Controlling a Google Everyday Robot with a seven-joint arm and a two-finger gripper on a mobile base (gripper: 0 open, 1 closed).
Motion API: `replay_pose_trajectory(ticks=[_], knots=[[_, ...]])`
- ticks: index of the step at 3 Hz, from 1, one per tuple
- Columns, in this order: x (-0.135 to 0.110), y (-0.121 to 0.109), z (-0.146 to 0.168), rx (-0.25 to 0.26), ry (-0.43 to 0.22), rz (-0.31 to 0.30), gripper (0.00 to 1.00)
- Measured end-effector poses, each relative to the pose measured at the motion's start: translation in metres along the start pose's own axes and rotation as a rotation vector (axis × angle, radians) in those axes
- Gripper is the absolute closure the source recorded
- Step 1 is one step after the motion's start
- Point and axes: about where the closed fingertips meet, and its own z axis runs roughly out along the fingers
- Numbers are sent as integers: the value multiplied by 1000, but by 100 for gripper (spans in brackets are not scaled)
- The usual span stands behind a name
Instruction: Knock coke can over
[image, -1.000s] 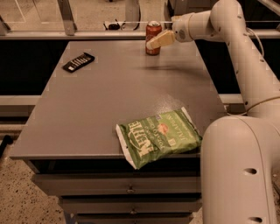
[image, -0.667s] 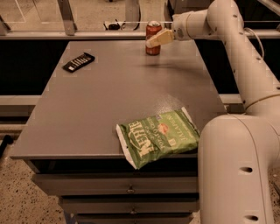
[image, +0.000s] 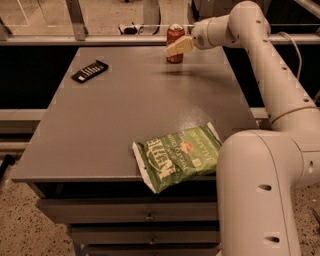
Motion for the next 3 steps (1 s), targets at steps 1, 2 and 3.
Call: replay_pose_trajectory(ticks=[1,2,3], knots=[[1,7,11,-27,-6,26,15],[1,7,18,-32,-10,32,39],[-1,4,17,-25,-18,23,62]])
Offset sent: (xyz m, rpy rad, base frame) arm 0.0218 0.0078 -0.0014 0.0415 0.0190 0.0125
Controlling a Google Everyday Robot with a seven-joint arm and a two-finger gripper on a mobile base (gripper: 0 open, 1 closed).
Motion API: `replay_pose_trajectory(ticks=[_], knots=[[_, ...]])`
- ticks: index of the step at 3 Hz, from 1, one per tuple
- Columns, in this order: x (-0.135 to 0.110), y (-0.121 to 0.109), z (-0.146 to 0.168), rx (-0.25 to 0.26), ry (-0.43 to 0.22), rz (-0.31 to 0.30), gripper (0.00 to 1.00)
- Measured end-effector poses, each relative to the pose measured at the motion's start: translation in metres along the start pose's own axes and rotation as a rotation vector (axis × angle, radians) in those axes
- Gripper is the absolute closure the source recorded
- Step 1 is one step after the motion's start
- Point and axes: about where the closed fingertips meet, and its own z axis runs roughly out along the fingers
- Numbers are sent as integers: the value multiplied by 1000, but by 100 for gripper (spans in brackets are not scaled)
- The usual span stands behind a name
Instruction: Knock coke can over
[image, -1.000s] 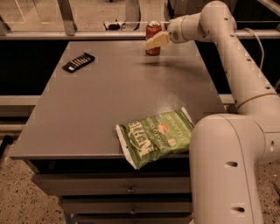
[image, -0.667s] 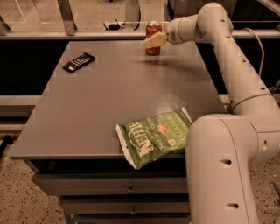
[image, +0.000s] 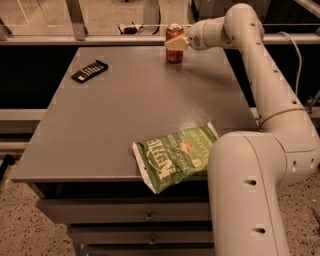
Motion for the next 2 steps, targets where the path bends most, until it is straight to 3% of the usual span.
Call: replay_pose_trajectory(ticks=[1,2], knots=[[-2,8,-10,-27,34,-53,85],[-1,23,-39,-97,71,-105,100]])
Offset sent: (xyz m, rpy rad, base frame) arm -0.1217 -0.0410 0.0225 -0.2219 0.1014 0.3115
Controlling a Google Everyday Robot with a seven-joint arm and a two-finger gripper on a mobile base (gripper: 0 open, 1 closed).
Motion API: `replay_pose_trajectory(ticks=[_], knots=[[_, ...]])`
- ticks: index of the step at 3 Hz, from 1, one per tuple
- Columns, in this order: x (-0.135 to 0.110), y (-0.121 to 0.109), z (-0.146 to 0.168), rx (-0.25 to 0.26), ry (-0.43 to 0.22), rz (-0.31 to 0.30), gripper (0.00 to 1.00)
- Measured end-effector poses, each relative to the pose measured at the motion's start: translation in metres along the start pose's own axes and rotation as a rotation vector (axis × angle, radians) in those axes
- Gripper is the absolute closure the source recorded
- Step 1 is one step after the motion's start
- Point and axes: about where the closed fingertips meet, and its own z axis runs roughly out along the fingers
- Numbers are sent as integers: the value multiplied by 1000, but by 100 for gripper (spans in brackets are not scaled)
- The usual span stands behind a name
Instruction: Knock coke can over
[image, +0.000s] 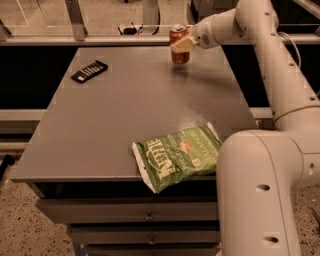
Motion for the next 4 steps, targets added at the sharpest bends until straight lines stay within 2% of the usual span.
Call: replay_pose_trajectory(ticks=[1,2,3,4], knots=[[11,31,-33,-120,76,-69,100],[23,68,-77,-269,214,-212,100],[30,86,-105,-358,310,-324,100],[26,96,-95,-420,356,-479,100]])
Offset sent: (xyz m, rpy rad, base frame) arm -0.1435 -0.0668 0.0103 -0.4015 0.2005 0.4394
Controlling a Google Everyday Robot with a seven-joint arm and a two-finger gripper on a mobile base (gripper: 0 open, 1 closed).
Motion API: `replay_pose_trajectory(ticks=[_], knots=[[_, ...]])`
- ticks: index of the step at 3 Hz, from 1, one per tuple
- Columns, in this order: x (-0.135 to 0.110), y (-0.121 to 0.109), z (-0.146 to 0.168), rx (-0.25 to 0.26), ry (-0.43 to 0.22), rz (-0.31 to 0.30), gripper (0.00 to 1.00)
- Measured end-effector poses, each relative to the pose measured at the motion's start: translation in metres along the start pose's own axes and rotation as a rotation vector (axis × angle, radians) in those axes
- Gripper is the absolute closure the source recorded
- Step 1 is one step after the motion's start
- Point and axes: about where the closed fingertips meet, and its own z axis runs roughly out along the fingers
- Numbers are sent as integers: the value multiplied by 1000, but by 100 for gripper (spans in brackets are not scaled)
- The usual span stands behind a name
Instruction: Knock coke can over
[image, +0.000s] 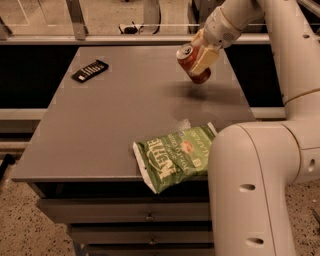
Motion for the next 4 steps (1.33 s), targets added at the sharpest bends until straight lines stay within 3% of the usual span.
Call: replay_pose_trajectory(ticks=[2,3,4], knots=[[-26,-2,35,-78,19,-228,60],[-35,0,45,-103,0,-290,36],[-37,-8,50,-76,-7,-298,13]])
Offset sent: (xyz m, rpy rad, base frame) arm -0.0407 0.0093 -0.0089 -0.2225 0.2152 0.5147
